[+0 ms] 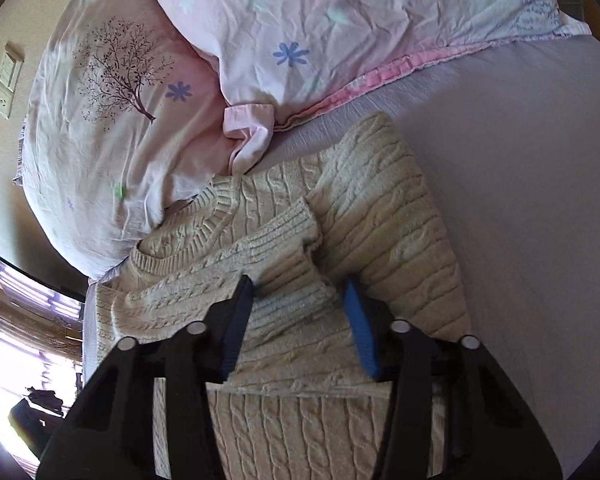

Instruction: Fold small clothes

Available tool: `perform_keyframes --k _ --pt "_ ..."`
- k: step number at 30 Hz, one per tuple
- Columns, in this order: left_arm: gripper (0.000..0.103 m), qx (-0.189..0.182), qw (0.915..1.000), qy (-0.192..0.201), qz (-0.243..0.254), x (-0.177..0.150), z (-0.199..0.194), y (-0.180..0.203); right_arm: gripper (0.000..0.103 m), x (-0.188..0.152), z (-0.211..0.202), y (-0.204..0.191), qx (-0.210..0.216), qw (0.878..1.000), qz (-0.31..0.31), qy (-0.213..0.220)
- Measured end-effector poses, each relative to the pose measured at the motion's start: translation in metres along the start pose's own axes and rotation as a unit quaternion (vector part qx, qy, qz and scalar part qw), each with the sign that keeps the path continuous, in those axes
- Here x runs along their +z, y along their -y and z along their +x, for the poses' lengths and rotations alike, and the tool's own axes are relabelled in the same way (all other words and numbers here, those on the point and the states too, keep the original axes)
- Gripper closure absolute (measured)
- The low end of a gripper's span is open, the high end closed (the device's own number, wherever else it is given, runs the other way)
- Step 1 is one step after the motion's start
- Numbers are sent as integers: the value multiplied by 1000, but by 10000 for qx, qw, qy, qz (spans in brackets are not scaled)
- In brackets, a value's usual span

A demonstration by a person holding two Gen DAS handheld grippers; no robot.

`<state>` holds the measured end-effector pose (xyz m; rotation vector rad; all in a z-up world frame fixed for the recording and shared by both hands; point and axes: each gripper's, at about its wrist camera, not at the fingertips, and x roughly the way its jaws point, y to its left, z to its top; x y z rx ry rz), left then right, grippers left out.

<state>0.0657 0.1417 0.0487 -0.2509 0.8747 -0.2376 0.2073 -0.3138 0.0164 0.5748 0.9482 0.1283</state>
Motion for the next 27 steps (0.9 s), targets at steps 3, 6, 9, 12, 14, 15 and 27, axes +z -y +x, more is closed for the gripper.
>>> perform_keyframes --k 3,6,9,12,14,15,27 --pt "46 -199 9990 -146 -375 -17 -4 -21 95 3 -25 14 49 9981 327 512" --pt "46 -490 9965 -326 -598 -33 -1 -30 94 0 -54 34 -217 9953 495 802" --pt "46 -740 9946 -303 -669 -47 -3 -30 70 -20 -75 49 -199 9971 551 486" --pt "47 -1104 9904 -313 -771 -58 -7 -30 46 -56 -103 66 -239 9978 475 395" --pt "48 -1377 9864 -327 -830 -68 -11 -29 53 -82 -111 82 -4 9979 644 94" --pt "52 -1526 9839 -346 -864 -75 -13 -28 58 -96 -112 89 178 9970 744 -113" --pt "92 -2551 9546 -546 -1439 -136 -31 -20 95 -214 -148 81 1887 9748 20 -1193"
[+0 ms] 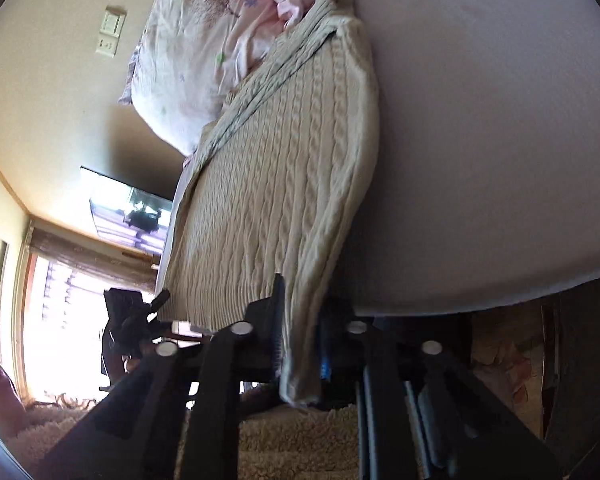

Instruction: Fold small clothes

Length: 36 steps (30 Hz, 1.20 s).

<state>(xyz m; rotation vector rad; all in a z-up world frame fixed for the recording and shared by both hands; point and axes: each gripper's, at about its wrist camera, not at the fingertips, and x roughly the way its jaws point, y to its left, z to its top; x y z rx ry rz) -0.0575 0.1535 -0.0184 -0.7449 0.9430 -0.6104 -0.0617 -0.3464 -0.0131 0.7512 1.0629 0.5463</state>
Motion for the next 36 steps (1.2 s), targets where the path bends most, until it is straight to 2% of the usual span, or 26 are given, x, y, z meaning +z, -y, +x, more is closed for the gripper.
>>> perform_keyframes --k 2,4,7,9,11,13,15,16,17,18,19,20,21,22,23,24,26,28,30,33,36 --pt "95 -68 9999 46 102 12 2 11 96 14 -5 -14 196 9993 -203 239" --pt "95 -165 9992 246 252 36 1 24 96 44 -15 -31 425 9955 -484 701" --pt "95 -202 9961 763 394 94 0 38 96 109 -26 -50 519 9840 -801 1506" --pt "95 -140 9923 1179 343 142 10 42 96 160 -22 -49 629 9758 -701 1973" --pt "95 -41 9886 1502 -4 190 31 35 96 213 0 -40 502 9729 -406 2221" --pt "95 135 9859 1620 -401 231 61 21 96 257 28 -24 215 9729 -55 2303" --pt "95 464 9846 1580 -591 261 97 6 96 287 63 -6 -354 9742 314 2208" --pt "95 702 9839 1518 -630 270 113 0 93 296 77 4 -588 9754 526 2058" --pt "95 847 9839 1385 -745 277 125 -7 85 302 88 12 -816 9750 774 1919" --pt "95 792 9845 1269 -911 281 134 -13 79 302 92 19 -912 9738 969 1843" --pt "95 680 9851 1192 -1032 282 137 -16 61 305 93 22 -881 9729 1036 1868" --pt "92 652 9858 1169 -1016 282 136 -14 50 308 89 22 -895 9705 1035 1987" --pt "79 658 9868 1173 -907 282 131 -10 43 309 83 19 -1093 9650 1005 2161" --pt "65 672 9875 1190 -790 282 125 -5 26 308 74 15 -1385 9565 959 2383" --pt "28 726 9870 1251 -699 281 117 1 10 306 64 10 -1645 9464 905 2629" --pt "8 842 9848 1388 -611 278 106 6 9 302 56 6 -1656 9417 818 2812" --pt "8 1032 9819 1537 -402 272 84 9 8 300 47 0 -1431 9473 590 2805" --pt "11 1256 9824 1334 -368 268 76 3 8 292 42 -6 -1339 9515 417 2739" --pt "27 1388 9836 1032 -521 264 78 -11 8 285 42 -11 -1237 9570 227 2615" --pt "41 1235 9877 620 -731 251 88 -31 8 273 44 -15 -1127 9643 60 2396" --pt "48 1109 9900 515 -699 241 101 -31 8 263 49 -23 -1150 9669 -87 2277"
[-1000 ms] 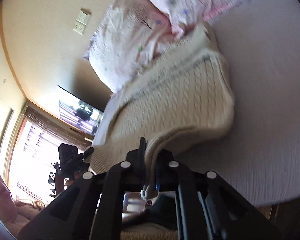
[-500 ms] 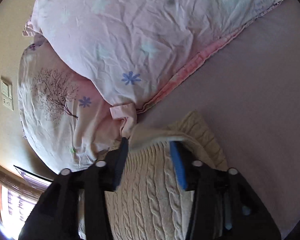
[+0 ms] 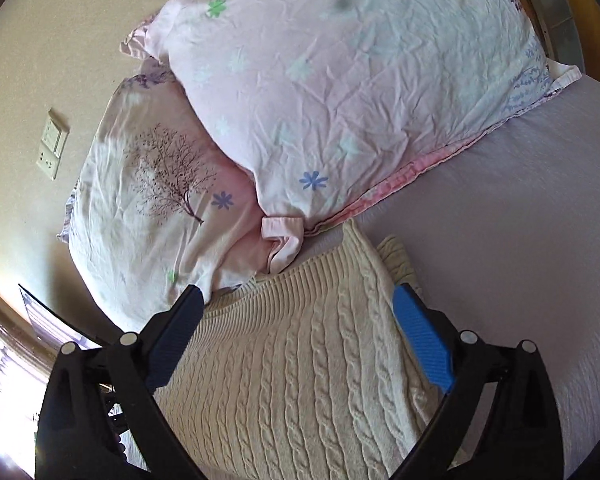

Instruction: Fold small clothes

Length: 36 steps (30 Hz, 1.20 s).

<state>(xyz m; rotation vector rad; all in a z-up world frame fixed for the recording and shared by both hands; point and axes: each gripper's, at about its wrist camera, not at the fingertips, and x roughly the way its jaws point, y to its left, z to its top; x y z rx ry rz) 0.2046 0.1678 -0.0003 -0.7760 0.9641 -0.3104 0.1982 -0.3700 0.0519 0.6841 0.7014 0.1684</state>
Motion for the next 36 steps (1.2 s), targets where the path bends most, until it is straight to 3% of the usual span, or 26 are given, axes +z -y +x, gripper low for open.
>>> perform_keyframes --k 1,4,6,8,12,14,17,20,22,23,25,27,28,30,33,34,35,36 --pt "50 -14 10000 -19 28 -2 3 2 8 -2 -2 -1 3 10000 -55 -16" --pt "77 -181 9991 -58 -370 -8 14 -1 8 -6 -8 3 85 9999 -104 -54" --pt "82 -557 9941 42 -930 -11 15 -9 8 -6 -13 8 174 9998 -98 -84" --pt "84 -1226 9839 166 -1288 -13 9 -1 8 -7 -21 12 210 9997 -145 -27" --pt "86 -2182 9737 215 -624 -20 10 90 8 -5 -40 20 196 9992 -264 229" --pt "86 -2685 9627 -69 -336 -33 32 142 8 -5 -51 25 126 9986 -316 413" --pt "86 -3149 9467 -664 -148 -64 96 206 8 -2 -60 36 1 9979 -271 589" --pt "85 -3174 9315 -1730 -405 -95 178 245 8 5 -61 51 -97 9987 -15 493" --pt "85 -3497 9066 -2270 -661 -109 200 257 8 9 -62 59 -1 9996 50 293" --pt "85 -3615 9037 -2237 -507 -109 193 262 8 11 -63 60 70 9998 7 211" --pt "79 -3695 9139 -1676 103 -98 157 265 10 12 -61 61 239 9997 -93 -20" --pt "32 -3236 9389 -1055 520 -83 122 253 21 10 -51 58 488 9979 -125 -416" --pt "26 -2843 9534 -770 661 -76 107 245 30 8 -45 55 560 9966 -167 -574" --pt "26 -2073 9724 -476 956 -67 91 227 37 2 -31 43 398 9954 -451 -741" --pt "26 -1110 9888 -366 922 -57 93 196 46 -10 -5 23 59 9912 -879 -990" --pt "26 -902 9914 -397 866 -57 96 188 59 -13 5 18 -71 9888 -1011 -1097" --pt "26 -770 9927 -435 819 -56 101 182 95 -17 15 16 -287 9865 -1113 -1167" --pt "26 -681 9934 -481 787 -57 104 175 94 -19 15 18 -325 9880 -1061 -1072"
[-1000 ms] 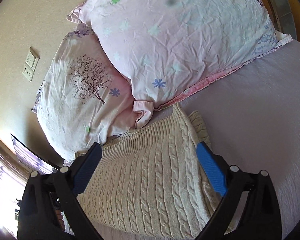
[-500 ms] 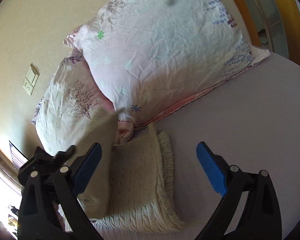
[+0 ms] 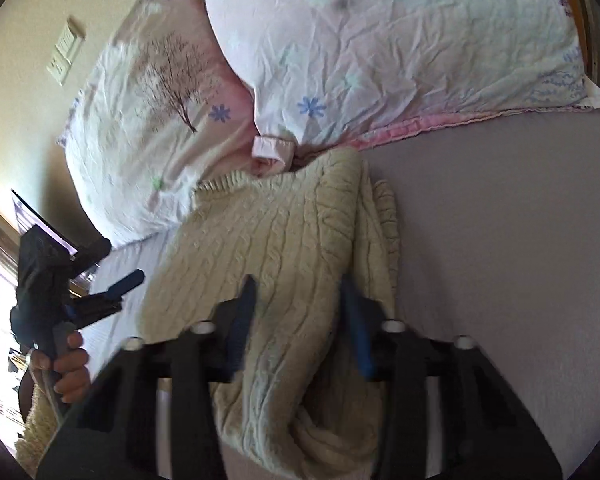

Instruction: Fold small clothes

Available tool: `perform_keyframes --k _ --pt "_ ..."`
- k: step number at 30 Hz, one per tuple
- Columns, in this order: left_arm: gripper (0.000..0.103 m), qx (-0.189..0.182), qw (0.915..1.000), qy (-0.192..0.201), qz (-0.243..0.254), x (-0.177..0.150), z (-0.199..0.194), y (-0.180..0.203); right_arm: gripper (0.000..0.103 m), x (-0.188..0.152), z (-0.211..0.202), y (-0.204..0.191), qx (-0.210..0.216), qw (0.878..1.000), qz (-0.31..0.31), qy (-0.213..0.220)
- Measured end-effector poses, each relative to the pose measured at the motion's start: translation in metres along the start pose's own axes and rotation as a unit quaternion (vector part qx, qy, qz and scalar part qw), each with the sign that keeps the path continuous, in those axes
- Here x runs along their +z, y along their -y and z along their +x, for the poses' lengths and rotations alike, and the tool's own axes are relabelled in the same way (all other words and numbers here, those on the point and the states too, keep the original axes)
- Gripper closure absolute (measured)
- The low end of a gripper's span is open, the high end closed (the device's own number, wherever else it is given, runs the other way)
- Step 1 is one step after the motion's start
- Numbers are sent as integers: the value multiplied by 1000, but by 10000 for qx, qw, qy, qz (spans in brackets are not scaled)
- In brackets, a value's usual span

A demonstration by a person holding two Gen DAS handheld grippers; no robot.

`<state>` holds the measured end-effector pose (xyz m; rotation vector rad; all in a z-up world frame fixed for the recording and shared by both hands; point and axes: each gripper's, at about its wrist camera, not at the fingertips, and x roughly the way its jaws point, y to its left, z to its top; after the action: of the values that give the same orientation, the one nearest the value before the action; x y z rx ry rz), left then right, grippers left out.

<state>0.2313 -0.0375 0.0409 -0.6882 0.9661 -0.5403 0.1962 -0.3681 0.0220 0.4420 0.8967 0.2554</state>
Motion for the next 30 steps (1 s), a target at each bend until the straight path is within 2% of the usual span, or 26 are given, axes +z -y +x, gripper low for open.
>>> perform_keyframes --k 3,6,8,9,10,11,12,13,16,17,18,19,20,21,23,24,27,28,30 --pt "26 77 9998 -185 57 -6 6 -9 95 1 -24 22 -42 9971 521 548" --pt "24 252 9980 -415 397 -12 20 -2 88 2 -21 39 158 9955 867 336" --pt "24 289 9964 -589 545 -18 31 2 62 0 -16 45 432 9931 1072 172" --pt "23 313 9955 -672 593 -21 36 3 54 1 -16 46 555 9921 1115 155" --pt "23 335 9950 -721 601 -23 41 4 39 1 -16 46 543 9919 1134 166" --pt "21 337 9949 -746 581 -26 45 4 25 3 -15 45 343 9934 1087 130" --pt "20 335 9950 -762 550 -28 48 4 21 4 -15 45 195 9942 1051 86" --pt "20 298 9954 -745 521 -30 50 3 21 3 -14 46 179 9941 1069 56" --pt "19 204 9957 -699 571 -34 55 6 21 -3 -4 56 626 9896 1276 -235" --pt "19 138 9957 -698 588 -36 58 6 30 -5 1 59 771 9872 1357 -325" --pt "22 126 9959 -662 596 -37 60 8 43 -9 4 61 976 9846 1403 -357" --pt "26 81 9962 -678 548 -37 62 7 62 -12 7 63 1185 9808 1505 -366" --pt "35 9 9967 -687 440 -37 62 5 67 -15 5 63 1263 9790 1574 -279" --pt "47 -73 9973 -637 372 -36 59 1 69 -17 3 58 1283 9804 1475 -245" --pt "59 -220 9969 -560 511 -34 43 0 72 -20 -1 41 1313 9831 1260 -182" --pt "61 -218 9963 -520 655 -33 32 1 72 -21 -1 32 1440 9821 1197 -194" --pt "62 13 9942 -114 1068 -32 -11 2 73 -23 11 -4 1648 9824 800 -354" --pt "61 156 9927 0 1197 -32 -23 0 73 -24 19 -19 1550 9854 564 -426" --pt "54 683 9872 46 1439 -32 -35 -9 66 -26 30 -40 1056 9929 243 -492"
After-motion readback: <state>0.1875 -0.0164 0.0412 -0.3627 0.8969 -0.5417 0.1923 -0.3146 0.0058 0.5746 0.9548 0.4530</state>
